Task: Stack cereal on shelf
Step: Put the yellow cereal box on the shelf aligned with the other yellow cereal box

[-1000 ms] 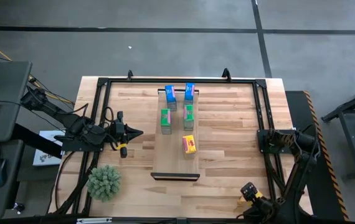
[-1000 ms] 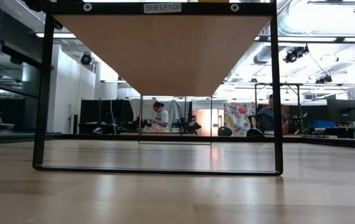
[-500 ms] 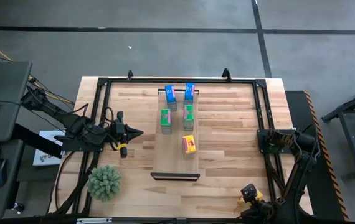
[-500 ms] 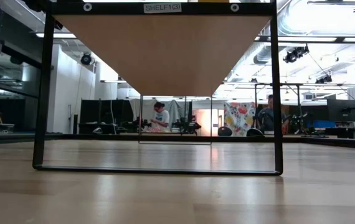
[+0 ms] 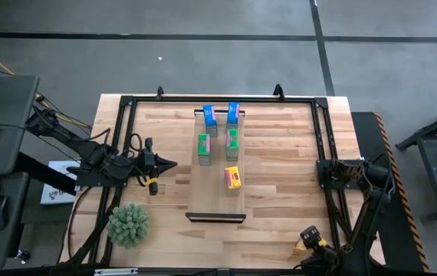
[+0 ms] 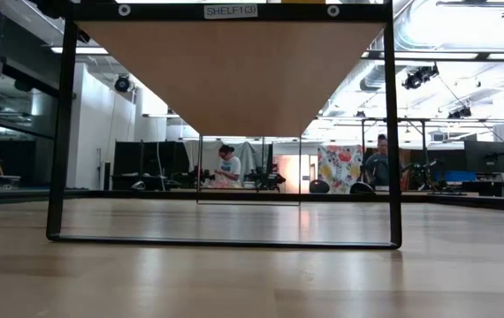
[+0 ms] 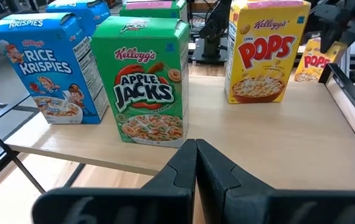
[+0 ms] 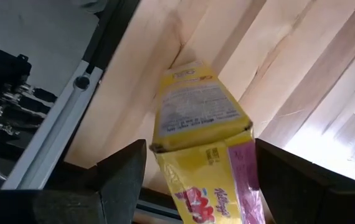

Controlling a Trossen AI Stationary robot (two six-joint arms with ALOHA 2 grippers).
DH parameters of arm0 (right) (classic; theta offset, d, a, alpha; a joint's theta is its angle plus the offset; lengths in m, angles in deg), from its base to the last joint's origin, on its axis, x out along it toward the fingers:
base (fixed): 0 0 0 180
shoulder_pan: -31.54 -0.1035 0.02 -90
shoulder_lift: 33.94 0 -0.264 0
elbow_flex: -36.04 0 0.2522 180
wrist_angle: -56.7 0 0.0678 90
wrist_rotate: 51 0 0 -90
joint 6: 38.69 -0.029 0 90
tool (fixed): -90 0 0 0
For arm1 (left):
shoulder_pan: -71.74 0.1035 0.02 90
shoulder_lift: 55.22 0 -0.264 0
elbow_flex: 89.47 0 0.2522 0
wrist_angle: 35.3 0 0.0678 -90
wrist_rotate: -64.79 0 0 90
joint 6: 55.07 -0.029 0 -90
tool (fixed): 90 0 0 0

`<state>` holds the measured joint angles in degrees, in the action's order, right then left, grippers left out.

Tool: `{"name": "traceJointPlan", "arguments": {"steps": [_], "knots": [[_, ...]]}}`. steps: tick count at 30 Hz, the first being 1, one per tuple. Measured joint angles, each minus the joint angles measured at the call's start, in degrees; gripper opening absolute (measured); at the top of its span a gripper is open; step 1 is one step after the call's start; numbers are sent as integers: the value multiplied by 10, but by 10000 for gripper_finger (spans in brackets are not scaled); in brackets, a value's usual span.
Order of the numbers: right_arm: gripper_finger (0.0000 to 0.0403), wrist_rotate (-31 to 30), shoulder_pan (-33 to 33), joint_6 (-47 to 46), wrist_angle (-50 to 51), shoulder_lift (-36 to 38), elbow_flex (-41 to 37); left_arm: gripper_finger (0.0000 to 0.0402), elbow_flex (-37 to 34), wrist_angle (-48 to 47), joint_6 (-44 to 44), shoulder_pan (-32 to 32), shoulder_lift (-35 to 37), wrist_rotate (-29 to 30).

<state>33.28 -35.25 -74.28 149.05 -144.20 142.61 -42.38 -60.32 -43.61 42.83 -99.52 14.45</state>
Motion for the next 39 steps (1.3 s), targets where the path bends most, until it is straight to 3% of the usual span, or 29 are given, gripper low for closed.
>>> {"name": "traceJointPlan", "arguments": {"steps": [21,27,39], "knots": [[277,-17,-38,-68,80,-1,0,0,0,18,-12,0,-31,0],[277,-90,-37,-119,73,-2,0,0,0,18,-12,0,-31,0],[277,-80,-37,-227,61,-2,0,0,0,18,-12,0,-31,0]]}}
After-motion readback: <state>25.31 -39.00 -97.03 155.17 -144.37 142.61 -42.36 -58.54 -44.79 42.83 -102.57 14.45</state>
